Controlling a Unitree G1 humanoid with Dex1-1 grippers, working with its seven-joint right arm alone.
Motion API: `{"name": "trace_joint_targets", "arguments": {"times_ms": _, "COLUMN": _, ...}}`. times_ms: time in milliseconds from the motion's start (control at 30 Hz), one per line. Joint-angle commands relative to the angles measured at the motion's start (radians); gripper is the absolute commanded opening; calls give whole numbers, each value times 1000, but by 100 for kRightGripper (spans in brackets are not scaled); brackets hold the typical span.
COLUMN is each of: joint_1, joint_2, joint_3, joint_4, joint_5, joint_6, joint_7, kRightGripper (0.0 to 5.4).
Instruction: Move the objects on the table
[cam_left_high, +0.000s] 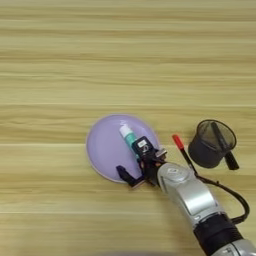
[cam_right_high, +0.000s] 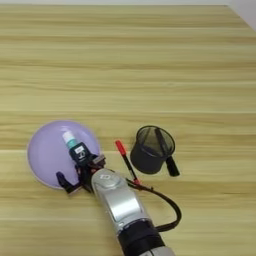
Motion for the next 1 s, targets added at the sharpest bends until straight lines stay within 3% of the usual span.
{"name": "trace_joint_targets", "arguments": {"times_ms": 33, "joint_1": -26, "joint_2": -28, "joint_3": -23, "joint_4": -38, "joint_5": -16, "joint_6": -2, "joint_7": -22, "kRightGripper": 537}}
{"name": "trace_joint_targets", "arguments": {"times_ms": 667, "joint_1": 4, "joint_2": -61, "joint_3": -46, "joint_4": -78, "joint_5": -34, "joint_6": 58, "joint_7": -44, "kRightGripper": 537}}
{"name": "trace_joint_targets", "arguments": {"times_ms": 1000, "joint_1": 0, "joint_2": -47, "joint_3": -58, "joint_4": -77, "joint_5": -26, "joint_6": 51, "joint_7": -52, "kRightGripper": 537}}
